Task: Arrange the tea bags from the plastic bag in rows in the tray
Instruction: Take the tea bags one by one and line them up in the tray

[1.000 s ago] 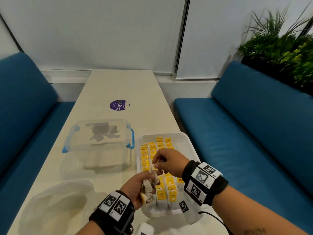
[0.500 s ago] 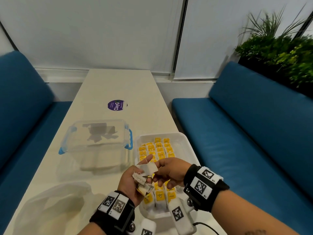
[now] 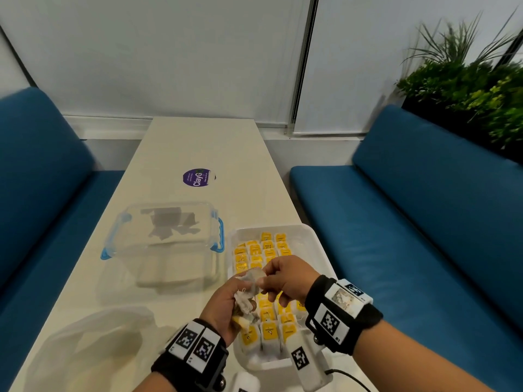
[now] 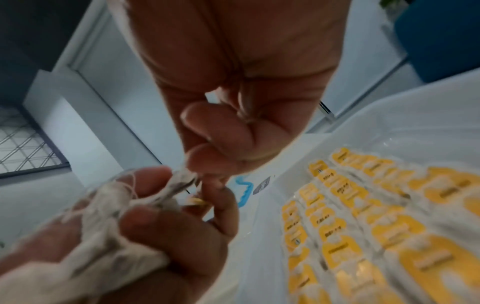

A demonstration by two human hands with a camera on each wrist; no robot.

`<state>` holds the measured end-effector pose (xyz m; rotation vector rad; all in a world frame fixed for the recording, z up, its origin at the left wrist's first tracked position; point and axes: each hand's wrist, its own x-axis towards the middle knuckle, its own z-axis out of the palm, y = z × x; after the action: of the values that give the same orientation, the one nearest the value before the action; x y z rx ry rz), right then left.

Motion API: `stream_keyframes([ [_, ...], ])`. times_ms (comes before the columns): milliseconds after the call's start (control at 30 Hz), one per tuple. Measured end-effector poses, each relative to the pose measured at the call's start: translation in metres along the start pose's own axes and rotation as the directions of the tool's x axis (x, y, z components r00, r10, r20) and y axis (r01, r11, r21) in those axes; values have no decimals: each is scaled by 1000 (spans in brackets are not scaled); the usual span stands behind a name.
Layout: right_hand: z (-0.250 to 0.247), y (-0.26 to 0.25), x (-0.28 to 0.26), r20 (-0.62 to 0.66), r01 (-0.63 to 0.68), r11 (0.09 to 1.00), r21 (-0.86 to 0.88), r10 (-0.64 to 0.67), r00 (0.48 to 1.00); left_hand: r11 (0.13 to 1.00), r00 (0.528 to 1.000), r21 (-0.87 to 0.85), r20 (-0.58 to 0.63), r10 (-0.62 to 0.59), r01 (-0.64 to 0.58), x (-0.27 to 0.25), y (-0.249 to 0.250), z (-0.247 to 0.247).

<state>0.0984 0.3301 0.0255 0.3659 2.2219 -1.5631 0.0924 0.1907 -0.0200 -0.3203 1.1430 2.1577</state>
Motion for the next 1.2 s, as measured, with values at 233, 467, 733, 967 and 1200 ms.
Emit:
stream_keyframes([
  [233, -23, -6, 7, -291, 119, 901, -418, -257, 921, 999, 998, 31, -53, 25, -23, 5, 1, -14],
  [467, -35, -7, -1, -125, 194, 904, -381, -258, 958, 998, 998, 45, -60, 36, -34, 4, 3, -10],
  [733, -47, 10, -2, -61, 42, 664, -747, -132, 989, 999, 998, 52, -69, 7, -4, 7, 0, -8],
  [967, -53, 29, 4, -30, -90, 562, -822, 115, 993, 999, 997, -5, -62, -54, 54, 9, -2, -8],
  [1200, -42, 41, 14, 57, -114, 378, -919, 414, 909, 997, 996, -25, -47, -76, 75, 7, -5, -7],
])
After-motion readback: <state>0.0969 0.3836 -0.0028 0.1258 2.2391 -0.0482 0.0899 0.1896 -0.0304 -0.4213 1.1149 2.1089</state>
